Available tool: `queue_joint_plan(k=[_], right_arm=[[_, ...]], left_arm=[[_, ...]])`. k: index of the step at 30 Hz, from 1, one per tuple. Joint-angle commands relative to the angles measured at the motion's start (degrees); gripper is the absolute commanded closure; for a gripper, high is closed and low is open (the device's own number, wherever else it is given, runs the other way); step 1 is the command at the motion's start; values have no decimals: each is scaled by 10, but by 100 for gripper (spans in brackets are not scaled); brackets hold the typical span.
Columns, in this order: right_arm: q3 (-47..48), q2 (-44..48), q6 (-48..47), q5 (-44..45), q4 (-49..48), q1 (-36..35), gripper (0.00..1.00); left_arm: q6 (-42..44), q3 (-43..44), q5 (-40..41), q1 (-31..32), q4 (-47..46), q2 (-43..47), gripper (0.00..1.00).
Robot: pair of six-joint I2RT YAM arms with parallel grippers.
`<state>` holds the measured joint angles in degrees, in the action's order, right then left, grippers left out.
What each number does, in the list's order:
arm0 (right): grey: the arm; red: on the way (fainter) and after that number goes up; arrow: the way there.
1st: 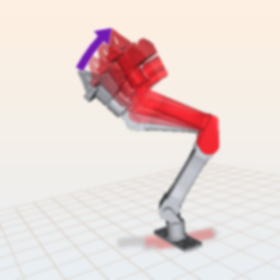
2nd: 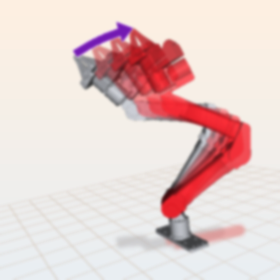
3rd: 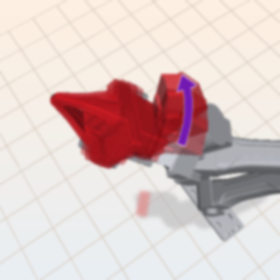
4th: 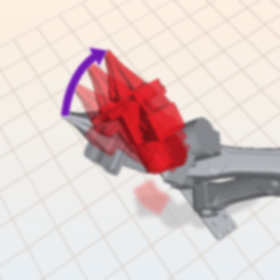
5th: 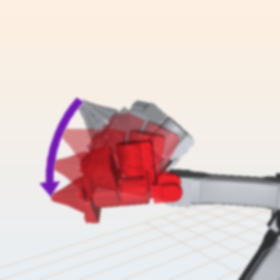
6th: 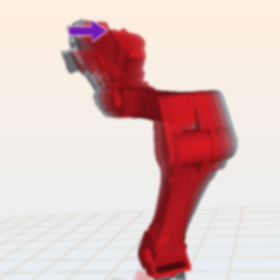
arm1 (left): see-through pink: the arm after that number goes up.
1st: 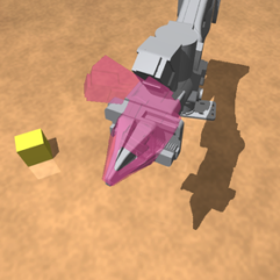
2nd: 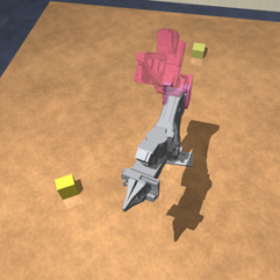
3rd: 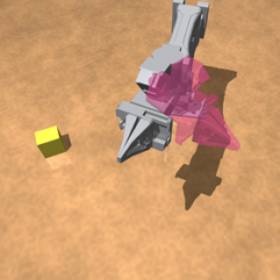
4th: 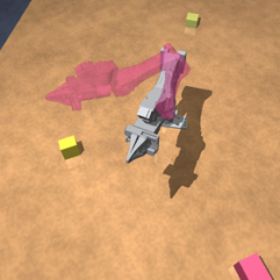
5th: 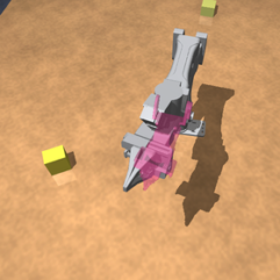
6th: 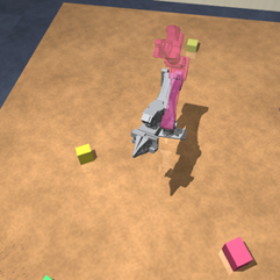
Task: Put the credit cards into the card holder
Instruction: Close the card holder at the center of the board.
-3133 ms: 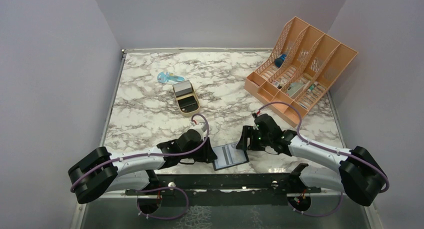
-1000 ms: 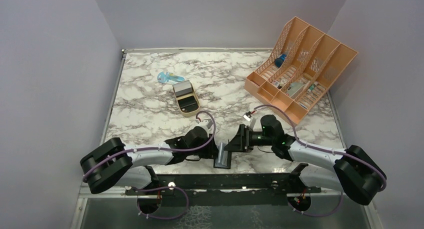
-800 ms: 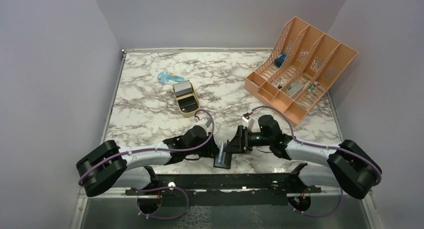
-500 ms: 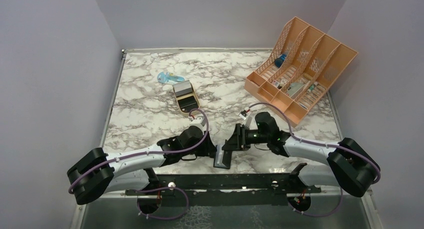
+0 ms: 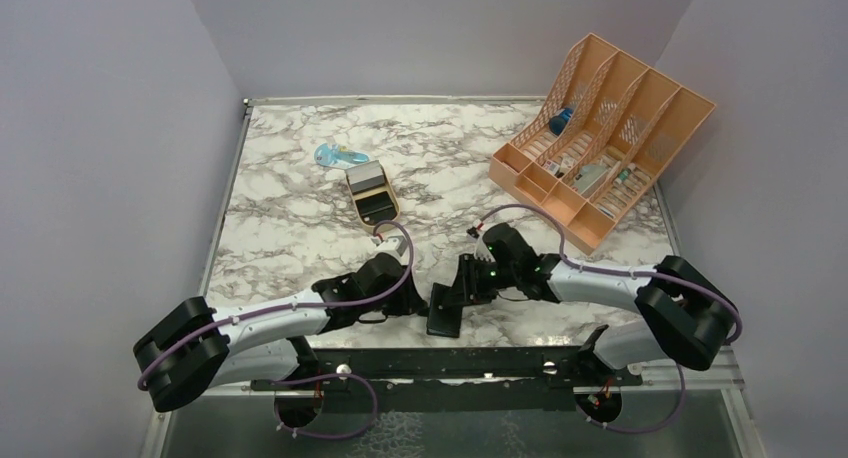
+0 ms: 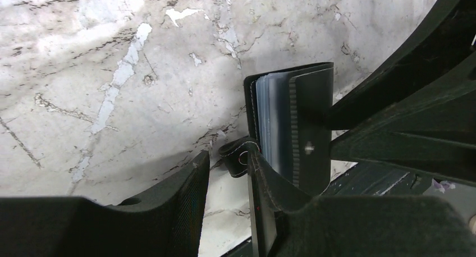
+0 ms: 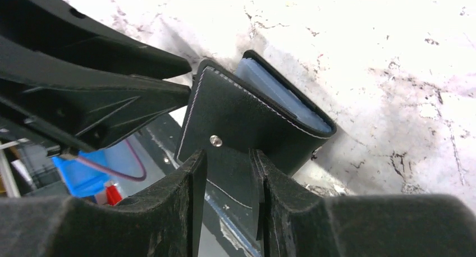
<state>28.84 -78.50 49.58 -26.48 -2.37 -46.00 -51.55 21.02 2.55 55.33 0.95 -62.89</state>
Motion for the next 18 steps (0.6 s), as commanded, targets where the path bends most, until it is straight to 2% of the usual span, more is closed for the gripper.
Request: queue_joint_plan(k=[1,10,18], right_arm=[[47,-33,-45,81,81,-28,67],[109,-90,-77,170,160,-80,70],[132,-104,-82,240,207,-111,73]], left_arm=[[11,-9,9,-10,9,7,66],[-4,-23,9,-18,18,22,68],[-40,-39,-2,-26,12,61,68]])
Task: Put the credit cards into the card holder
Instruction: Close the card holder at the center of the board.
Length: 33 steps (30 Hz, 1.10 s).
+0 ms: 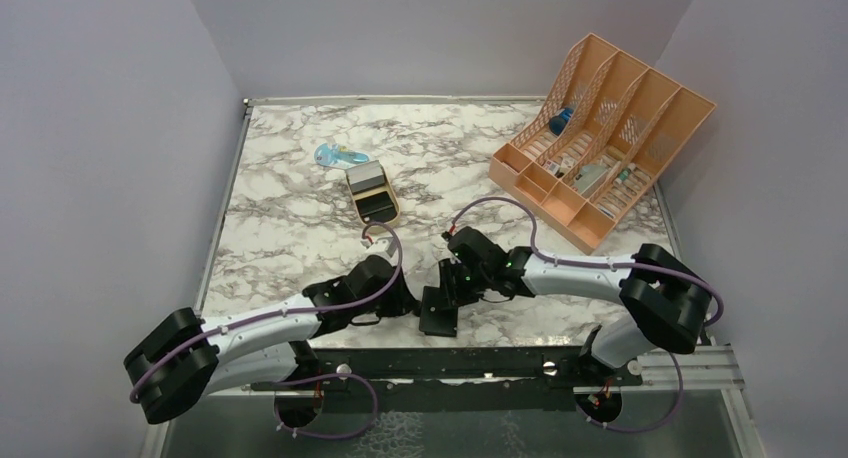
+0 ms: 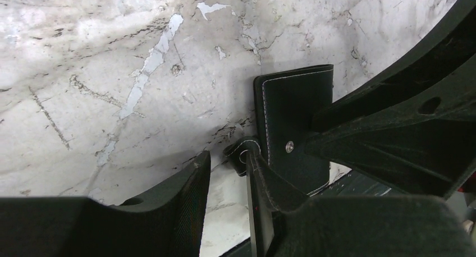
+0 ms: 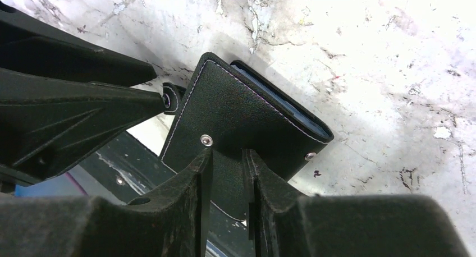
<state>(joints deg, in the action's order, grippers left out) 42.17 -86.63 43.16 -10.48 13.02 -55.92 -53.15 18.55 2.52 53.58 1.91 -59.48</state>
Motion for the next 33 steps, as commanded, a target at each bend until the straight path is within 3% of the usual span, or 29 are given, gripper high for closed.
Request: queue_joint_plan(k=[1,13,25,33], right_arm=[[-1,-22,-19,87,57,-13,73],[0,-28,-44,111,60,-13,74],[2,-22,-63,112,60,-13,75],[-4,-18,-64,116,58,-13,75]], left_arm=[[-25,-15,-3,-13,3,29,68],[-1,-20,-106,-108,-17,11,67],[38,24,-184,-115,-60,-96,68],[60,29,-219,-116,-18,-79,69]])
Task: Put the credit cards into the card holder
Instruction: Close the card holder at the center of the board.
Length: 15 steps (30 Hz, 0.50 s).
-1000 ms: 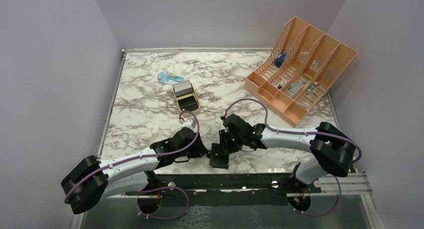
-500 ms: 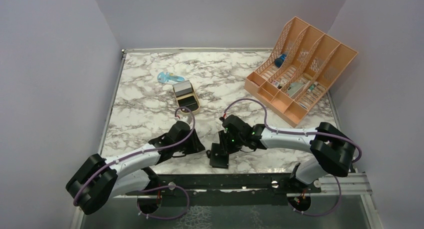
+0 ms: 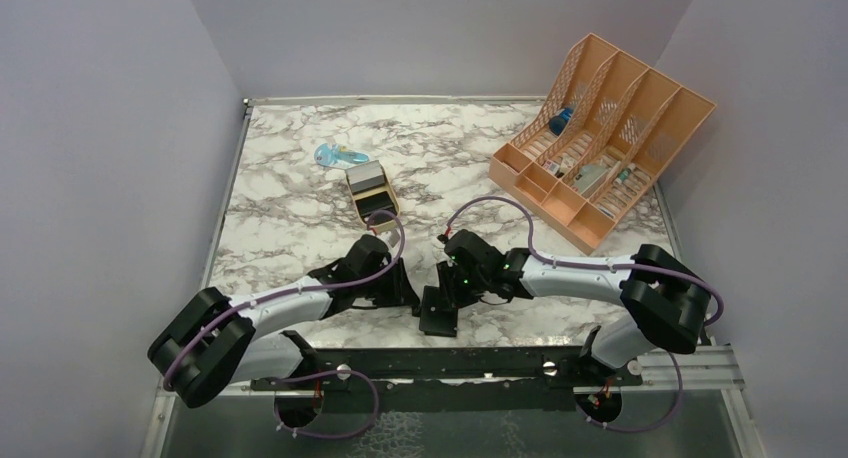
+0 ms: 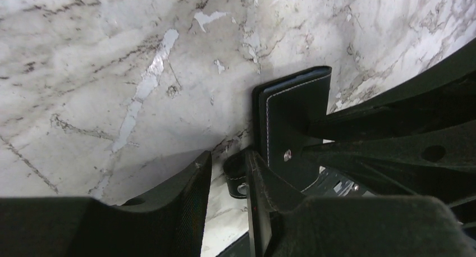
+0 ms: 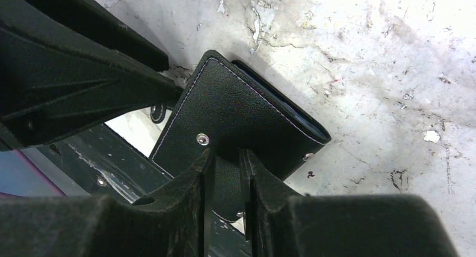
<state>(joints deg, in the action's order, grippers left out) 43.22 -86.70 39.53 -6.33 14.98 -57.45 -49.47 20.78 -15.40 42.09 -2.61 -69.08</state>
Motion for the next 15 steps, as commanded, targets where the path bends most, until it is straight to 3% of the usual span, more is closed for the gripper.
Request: queue_joint_plan(k=[1,15], right_arm=[[-14,-19,-28,76,39,2,75],[27,7,15,65,66,-6,72]], left_arm=[[24,7,-44,-1,29,21,70],[-9,-16,-61,-1,-25,43,71]])
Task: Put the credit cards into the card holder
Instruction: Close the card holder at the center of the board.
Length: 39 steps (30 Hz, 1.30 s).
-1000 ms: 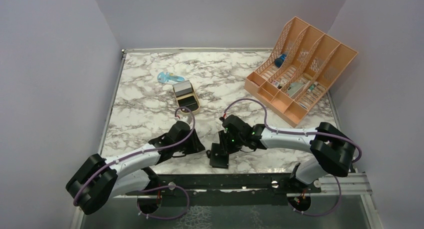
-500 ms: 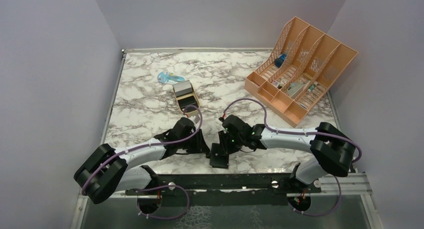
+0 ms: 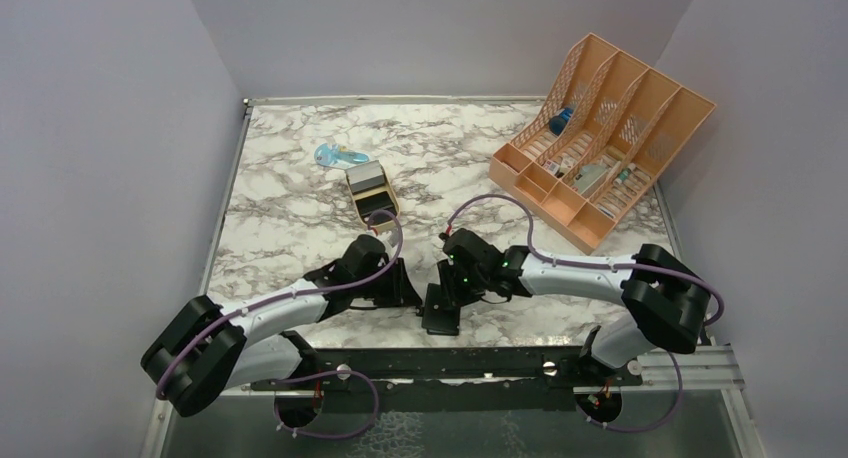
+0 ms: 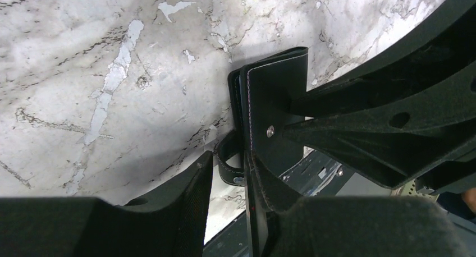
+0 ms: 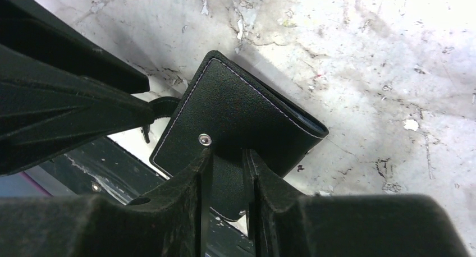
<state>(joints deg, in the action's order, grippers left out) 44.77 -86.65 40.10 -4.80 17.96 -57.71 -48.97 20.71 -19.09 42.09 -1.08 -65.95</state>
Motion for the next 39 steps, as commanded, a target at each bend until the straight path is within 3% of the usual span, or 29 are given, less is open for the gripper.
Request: queue_joint_plan(k=[1,10,19,24,28,33,39], right_arm=[[12,4,11,52,35,-5,72],[30,-48,-19,55,45,-38,72],[38,-11,-82,86,54,-39,71],[42,30,1,75,69,-39,67],[0,67,64,23,-2,-39,68],[-34,78,98,-16,-88,-39,71],[-34,43,106,-33,-120,-39,76]], left_arm=[[-20,-20,-26,-1,-51,8,71],[-49,-38,-39,-1,-121,-11,74],[-63,-53,-24,-1,-144,-10,76],[-85,-60,-14,-1,-154,-3,76],[-96,-70,-1,0,-155,14,76],[-99,-76,4,0,-157,16,76],[-100,-77,4,0,-159,14,75]])
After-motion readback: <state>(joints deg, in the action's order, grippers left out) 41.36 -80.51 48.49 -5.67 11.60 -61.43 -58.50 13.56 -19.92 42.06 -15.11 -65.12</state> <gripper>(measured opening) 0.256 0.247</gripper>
